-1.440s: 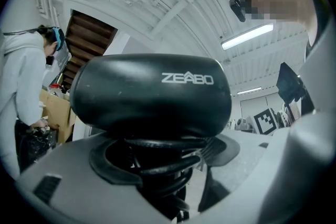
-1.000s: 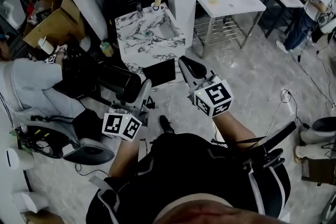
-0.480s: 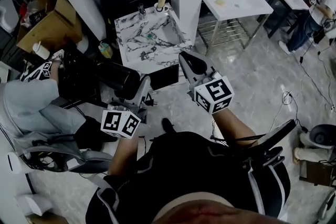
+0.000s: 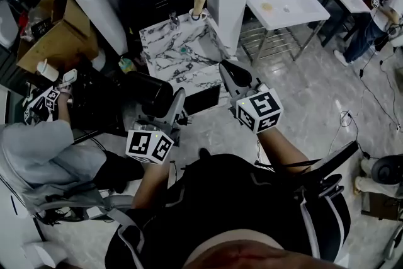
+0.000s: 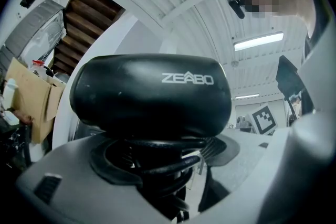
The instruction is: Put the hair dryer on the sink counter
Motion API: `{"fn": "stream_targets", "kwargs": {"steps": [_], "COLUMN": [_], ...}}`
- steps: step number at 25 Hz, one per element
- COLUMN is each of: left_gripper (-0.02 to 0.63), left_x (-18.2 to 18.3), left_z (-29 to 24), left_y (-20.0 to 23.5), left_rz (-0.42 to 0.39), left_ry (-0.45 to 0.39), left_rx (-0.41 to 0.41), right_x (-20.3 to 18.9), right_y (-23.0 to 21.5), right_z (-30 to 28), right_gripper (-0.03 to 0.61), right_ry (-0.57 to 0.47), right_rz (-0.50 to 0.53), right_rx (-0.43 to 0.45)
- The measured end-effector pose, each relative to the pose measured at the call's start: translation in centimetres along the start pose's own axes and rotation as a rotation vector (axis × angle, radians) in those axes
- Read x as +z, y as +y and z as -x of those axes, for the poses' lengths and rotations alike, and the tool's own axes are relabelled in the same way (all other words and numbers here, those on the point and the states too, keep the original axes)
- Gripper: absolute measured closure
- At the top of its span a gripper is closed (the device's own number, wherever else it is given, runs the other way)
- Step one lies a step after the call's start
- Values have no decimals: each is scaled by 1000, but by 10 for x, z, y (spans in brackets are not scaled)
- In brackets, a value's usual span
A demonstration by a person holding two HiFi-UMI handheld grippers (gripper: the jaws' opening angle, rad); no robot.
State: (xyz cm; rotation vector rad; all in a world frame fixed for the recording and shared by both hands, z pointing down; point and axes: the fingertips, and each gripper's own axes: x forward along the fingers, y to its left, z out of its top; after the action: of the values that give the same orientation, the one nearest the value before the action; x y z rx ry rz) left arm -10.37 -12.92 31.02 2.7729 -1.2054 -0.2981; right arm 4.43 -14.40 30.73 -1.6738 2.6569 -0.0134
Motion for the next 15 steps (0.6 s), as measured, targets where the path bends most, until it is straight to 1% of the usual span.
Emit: {"fn": "stream_targets", "kwargs": {"steps": [10, 15], "left_gripper": [259, 259], "left_x": [7, 1], "left_z": [-10, -13], "left_y": [45, 60], "left_rz": [13, 25], "left_ry": [-30, -25], "left_rx": [-10, -19], "right_x": [3, -2], "right_y": [1, 2], "right_z": [-45, -60], "right_gripper": [549, 549], "right_ry": [39, 58], "right_rz": [34, 44], "right_rx": [-20, -23]}}
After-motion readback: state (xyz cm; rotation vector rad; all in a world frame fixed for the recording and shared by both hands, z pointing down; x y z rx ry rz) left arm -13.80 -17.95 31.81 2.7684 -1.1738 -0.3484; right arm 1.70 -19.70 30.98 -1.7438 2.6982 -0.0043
